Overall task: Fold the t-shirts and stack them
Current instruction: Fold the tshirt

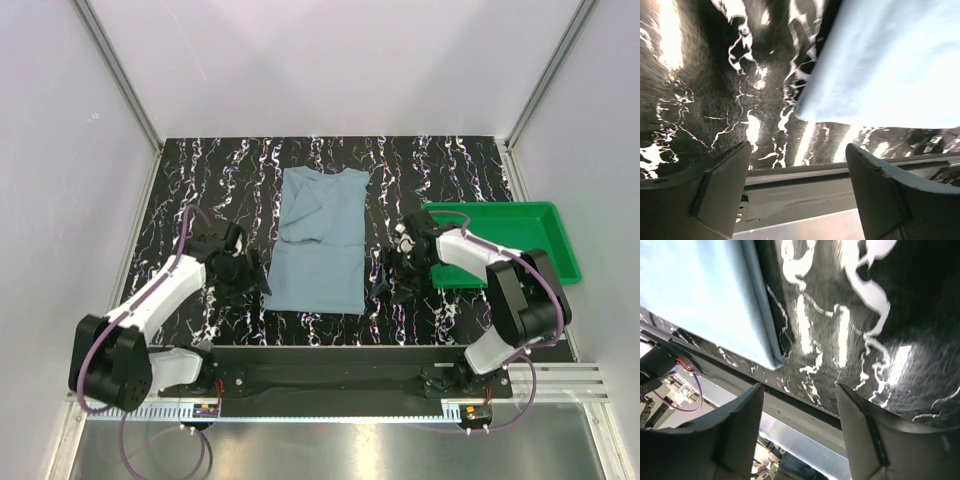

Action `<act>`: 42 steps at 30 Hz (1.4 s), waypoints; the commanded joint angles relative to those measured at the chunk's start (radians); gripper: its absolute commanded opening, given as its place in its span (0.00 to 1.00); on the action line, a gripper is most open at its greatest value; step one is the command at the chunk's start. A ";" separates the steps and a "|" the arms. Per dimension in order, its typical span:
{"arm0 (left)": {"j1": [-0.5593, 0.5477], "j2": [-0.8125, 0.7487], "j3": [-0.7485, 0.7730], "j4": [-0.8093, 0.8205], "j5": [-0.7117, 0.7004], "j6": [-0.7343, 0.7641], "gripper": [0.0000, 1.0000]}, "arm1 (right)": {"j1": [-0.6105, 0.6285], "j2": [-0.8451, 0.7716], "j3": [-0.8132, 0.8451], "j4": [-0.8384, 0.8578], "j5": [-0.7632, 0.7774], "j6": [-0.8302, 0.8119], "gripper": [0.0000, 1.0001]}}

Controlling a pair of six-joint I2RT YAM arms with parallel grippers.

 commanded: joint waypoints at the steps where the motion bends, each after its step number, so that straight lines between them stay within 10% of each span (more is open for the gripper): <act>1: -0.009 -0.055 0.037 -0.023 -0.063 0.017 0.82 | 0.017 -0.061 -0.056 0.034 -0.002 0.025 0.69; 16: -0.008 -0.026 -0.177 0.249 0.086 -0.096 0.63 | 0.059 -0.014 -0.246 0.463 -0.097 0.329 0.62; 42: -0.008 0.027 -0.280 0.380 0.089 -0.155 0.53 | 0.123 -0.029 -0.331 0.520 0.033 0.390 0.54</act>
